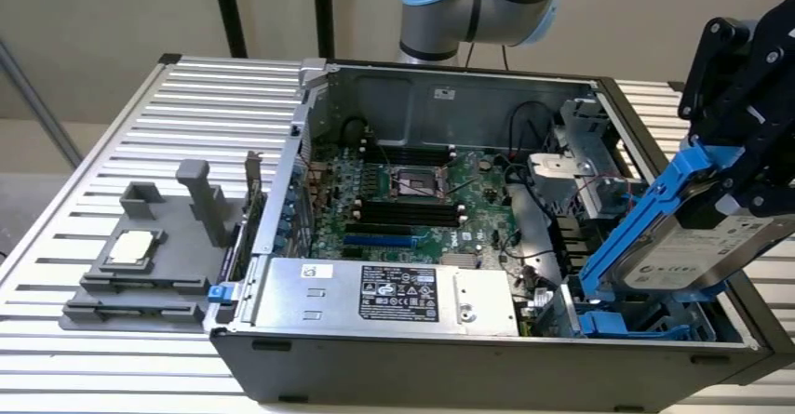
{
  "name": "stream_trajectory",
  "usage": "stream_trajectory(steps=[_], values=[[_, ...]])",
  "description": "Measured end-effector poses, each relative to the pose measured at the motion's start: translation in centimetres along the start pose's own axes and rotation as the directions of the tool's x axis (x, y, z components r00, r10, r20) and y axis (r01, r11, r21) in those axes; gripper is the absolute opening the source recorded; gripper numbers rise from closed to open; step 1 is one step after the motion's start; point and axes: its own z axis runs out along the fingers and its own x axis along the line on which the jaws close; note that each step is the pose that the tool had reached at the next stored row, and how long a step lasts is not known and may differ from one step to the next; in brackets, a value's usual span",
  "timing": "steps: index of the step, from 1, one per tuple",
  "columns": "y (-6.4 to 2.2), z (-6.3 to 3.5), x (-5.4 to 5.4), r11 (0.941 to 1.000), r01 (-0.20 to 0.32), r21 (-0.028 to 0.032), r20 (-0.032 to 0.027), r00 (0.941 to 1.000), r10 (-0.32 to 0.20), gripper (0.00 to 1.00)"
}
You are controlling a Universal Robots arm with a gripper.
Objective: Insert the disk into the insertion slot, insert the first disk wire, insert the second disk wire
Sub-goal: 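Insert the disk into the insertion slot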
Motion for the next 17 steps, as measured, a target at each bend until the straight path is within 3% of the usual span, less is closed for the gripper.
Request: stream_trajectory(steps=[10, 14, 17], values=[[-0.47, 0.38, 0.07, 1.0000, 0.000, -0.0037, 0.0018, 1.0000, 0.000, 0.32], [-0.52, 0.64, 0.37, 1.0000, 0.000, -0.0066, 0.0070, 1.0000, 0.000, 0.32], [-0.53, 0.86, 0.59, 1.0000, 0.000, -0.0070, 0.0144, 0.9999, 0.000, 0.32]])
